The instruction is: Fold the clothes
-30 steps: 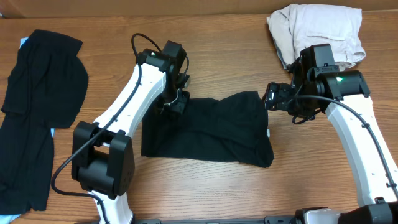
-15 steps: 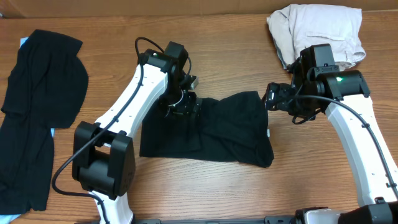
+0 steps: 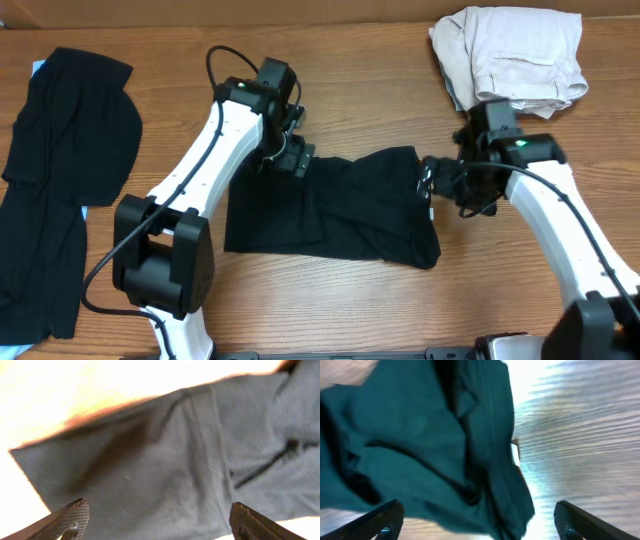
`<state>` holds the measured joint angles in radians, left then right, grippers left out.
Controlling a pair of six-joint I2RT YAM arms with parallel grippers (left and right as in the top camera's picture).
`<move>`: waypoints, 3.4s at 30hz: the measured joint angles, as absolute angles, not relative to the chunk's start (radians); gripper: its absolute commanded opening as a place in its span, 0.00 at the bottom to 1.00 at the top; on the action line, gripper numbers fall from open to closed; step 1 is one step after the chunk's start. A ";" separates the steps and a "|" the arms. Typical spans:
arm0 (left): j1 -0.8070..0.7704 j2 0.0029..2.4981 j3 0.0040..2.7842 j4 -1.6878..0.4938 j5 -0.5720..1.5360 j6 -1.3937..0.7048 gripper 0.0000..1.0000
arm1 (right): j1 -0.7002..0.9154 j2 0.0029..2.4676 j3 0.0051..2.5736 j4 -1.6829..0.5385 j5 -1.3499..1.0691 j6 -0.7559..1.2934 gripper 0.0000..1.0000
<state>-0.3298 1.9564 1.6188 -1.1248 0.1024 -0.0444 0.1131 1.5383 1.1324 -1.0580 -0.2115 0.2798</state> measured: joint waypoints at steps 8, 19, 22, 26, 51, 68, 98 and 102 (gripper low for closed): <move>-0.307 1.956 1.619 -1.105 0.081 -0.042 0.95 | 0.113 1.660 1.019 -0.875 -0.223 0.288 1.00; -0.308 1.956 1.619 -1.122 0.077 -0.042 0.97 | 0.112 1.781 1.025 -0.785 -0.354 0.259 0.98; -0.308 1.956 1.619 -1.122 0.077 -0.042 0.97 | 0.112 1.790 1.025 -0.778 -0.431 0.222 0.94; -0.308 1.956 1.619 -1.121 0.077 -0.042 0.97 | 0.112 1.808 1.024 -0.777 -0.516 0.187 0.77; -0.253 1.956 1.619 -1.120 -0.043 -0.042 1.00 | -0.126 1.837 1.105 -0.945 -0.459 0.134 0.04; 0.084 1.956 1.619 -1.054 -0.097 0.003 1.00 | 0.134 1.837 1.525 -1.273 -0.383 0.124 0.04; 0.102 1.956 1.436 -0.804 0.008 0.004 1.00 | 0.804 1.923 1.563 -0.935 -0.293 0.351 0.66; 0.102 1.956 1.433 -0.778 0.008 0.004 1.00 | 0.869 1.923 1.612 -0.963 -0.310 0.306 0.67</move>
<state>0.1017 1.9564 1.4326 -0.7780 0.0082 0.0036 0.8688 1.9228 1.6119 -0.9630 -0.3103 0.3058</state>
